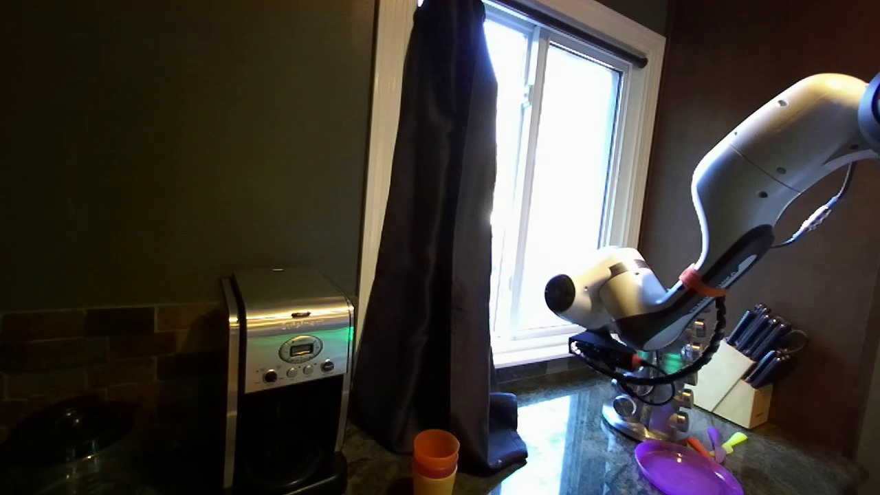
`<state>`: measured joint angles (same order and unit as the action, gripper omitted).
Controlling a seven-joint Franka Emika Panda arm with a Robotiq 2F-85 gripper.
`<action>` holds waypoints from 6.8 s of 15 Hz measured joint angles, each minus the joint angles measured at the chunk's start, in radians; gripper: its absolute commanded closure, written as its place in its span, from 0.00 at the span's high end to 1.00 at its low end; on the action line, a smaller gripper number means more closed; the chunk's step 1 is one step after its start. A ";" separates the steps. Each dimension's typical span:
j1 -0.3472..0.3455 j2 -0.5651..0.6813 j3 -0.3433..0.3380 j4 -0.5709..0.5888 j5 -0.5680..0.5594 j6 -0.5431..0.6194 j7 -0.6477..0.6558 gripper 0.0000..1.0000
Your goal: Put the black pepper container in the seasoning rack
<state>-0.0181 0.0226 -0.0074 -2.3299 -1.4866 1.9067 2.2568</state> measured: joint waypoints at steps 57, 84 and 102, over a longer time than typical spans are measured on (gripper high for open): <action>0.015 -0.412 -0.146 -0.298 0.118 0.599 -0.583 0.00; -0.100 -0.407 -0.114 -0.235 0.238 0.593 -0.523 0.00; -0.120 -0.407 -0.104 -0.216 0.109 0.593 -0.311 0.00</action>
<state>-0.1382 -0.3840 -0.1115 -2.5461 -1.3778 2.4997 1.9456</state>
